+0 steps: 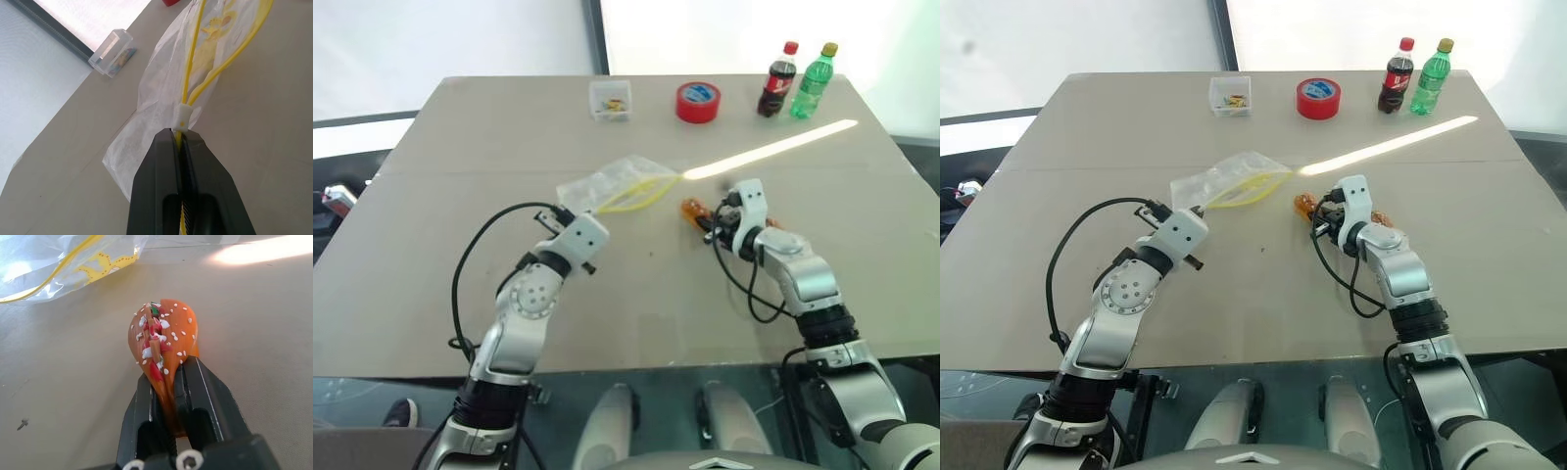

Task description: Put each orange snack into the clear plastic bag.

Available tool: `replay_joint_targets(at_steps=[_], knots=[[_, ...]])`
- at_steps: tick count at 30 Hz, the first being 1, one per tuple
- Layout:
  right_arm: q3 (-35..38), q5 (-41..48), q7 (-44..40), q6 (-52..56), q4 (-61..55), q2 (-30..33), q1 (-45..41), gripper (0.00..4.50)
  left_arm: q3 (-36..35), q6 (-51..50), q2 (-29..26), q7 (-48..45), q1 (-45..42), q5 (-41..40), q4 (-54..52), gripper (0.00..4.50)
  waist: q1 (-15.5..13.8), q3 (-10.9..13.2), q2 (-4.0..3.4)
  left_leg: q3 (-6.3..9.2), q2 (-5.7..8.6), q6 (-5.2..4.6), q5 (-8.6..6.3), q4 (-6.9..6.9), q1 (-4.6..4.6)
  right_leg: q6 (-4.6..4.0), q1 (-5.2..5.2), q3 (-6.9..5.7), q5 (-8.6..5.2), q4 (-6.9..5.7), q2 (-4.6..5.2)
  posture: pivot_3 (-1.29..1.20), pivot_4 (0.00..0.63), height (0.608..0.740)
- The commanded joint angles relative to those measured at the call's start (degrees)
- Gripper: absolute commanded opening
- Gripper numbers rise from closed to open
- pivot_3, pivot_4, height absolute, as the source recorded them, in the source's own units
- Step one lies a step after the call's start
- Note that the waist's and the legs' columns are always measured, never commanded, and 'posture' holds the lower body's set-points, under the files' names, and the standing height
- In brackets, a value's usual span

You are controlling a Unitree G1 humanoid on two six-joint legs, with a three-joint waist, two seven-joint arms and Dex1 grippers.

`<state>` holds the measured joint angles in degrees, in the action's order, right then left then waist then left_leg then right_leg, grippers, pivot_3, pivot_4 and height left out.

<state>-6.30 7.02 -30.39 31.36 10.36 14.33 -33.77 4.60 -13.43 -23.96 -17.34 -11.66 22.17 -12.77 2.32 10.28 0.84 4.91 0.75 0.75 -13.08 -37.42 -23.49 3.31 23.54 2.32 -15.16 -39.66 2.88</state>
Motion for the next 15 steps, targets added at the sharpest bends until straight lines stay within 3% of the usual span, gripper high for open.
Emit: replay_joint_targets(at_steps=[1, 5, 10, 15], knots=[[2.1, 4.2, -2.1, 3.9, -7.0, 0.5, -0.8, 0.01, -0.1, 1.2, 0.0, 0.6, -1.0, -0.5, -0.3, 0.00, 0.0, 0.0, 0.00, 0.00, 0.00, 0.00, 0.00, 0.00, -0.02, 0.00, 0.01, 0.00, 0.00, 0.00, 0.00, 0.00, 0.150, 0.740], [7.3, 15.7, -4.1, 16.5, -14.3, -1.7, -1.4, 0.01, 0.1, 1.5, 0.1, 0.7, -1.3, -0.5, 0.2, 0.00, 0.1, 0.0, 0.00, 0.08, -0.02, 0.00, 0.00, 0.00, -0.04, 0.00, 0.03, -0.01, 0.00, 0.01, -0.01, 0.00, 0.150, 0.740], [12.9, 25.1, 1.0, 27.8, -17.2, -7.8, -4.1, 0.01, 0.8, 1.9, 0.6, 0.8, -1.8, -0.2, 0.6, 0.00, 0.1, 0.0, 0.00, 0.10, -0.02, 0.00, 0.00, 0.00, -0.04, 0.00, 0.03, -0.01, 0.00, -0.01, -0.01, 0.00, 0.150, 0.740], [10.9, 24.2, 3.8, 27.5, -14.3, -9.5, -5.3, 0.01, 1.1, 3.4, 2.3, 0.0, -1.8, -2.8, -0.4, 0.00, -0.2, 0.0, 0.00, 0.07, 0.01, 0.00, 0.00, 0.00, -0.06, 0.00, 0.03, -0.07, 0.00, 0.00, 0.01, 0.00, 0.150, 0.740]])
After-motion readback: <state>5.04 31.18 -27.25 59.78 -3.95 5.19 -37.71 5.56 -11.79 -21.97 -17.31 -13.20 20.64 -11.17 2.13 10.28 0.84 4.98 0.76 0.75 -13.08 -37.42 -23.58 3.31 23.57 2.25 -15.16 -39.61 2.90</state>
